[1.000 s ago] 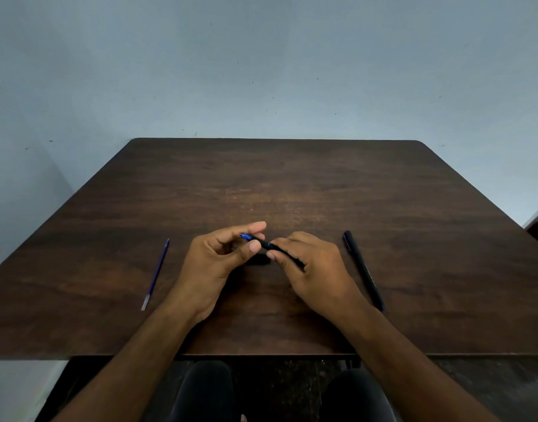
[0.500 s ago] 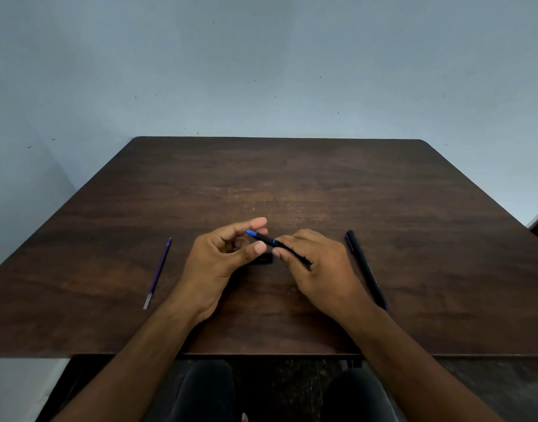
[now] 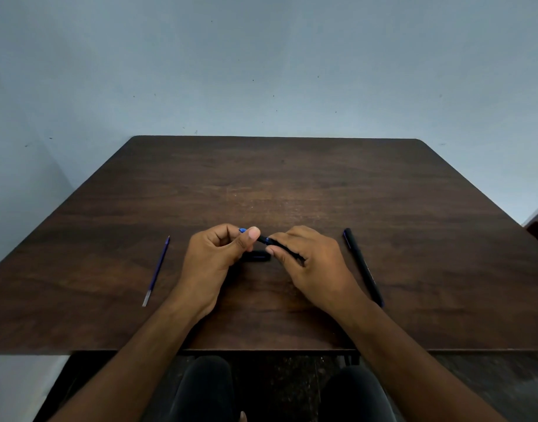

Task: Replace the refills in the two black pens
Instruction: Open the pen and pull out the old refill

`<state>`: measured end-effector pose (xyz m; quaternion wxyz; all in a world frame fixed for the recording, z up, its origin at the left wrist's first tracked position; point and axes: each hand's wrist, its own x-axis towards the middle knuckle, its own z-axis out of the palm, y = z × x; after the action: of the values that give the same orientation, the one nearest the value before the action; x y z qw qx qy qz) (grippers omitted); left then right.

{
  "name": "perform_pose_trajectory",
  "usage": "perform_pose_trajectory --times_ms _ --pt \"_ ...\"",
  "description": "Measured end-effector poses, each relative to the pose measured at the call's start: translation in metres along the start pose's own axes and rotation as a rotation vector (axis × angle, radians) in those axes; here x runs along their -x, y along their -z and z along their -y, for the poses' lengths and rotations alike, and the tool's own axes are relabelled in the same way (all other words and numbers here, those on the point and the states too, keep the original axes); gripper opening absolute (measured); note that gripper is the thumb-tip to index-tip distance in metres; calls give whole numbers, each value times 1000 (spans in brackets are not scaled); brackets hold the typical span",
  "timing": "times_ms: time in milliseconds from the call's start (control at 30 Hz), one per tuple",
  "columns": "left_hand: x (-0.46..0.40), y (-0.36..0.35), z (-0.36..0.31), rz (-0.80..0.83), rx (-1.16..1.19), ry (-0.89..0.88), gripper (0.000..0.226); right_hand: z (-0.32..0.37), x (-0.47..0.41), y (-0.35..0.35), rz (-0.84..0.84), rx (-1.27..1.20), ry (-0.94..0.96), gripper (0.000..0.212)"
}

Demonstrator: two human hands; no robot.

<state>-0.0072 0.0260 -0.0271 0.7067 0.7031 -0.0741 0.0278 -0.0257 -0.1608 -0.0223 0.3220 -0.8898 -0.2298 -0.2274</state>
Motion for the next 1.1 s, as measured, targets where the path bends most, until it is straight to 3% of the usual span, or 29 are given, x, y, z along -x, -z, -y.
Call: perform_pose_trajectory --times_ms 67,167,333,567,800,1100 --pt "1 1 -1 61 53 -7 22 0 0 2 -8 1 2 19" --pt "1 5 1 171 116 -50 36 -1 0 3 -19 -2 2 19" --pt "1 2 0 71 112 -41 18 1 0 0 -7 -6 18 20" --pt "2 -2 -1 57 56 -47 20 1 0 0 9 5 18 21" --pt "3 3 -1 159 84 -104 30 1 0 1 9 3 -4 22" --pt "2 -1 -2 23 85 -54 14 5 0 2 3 4 1 21"
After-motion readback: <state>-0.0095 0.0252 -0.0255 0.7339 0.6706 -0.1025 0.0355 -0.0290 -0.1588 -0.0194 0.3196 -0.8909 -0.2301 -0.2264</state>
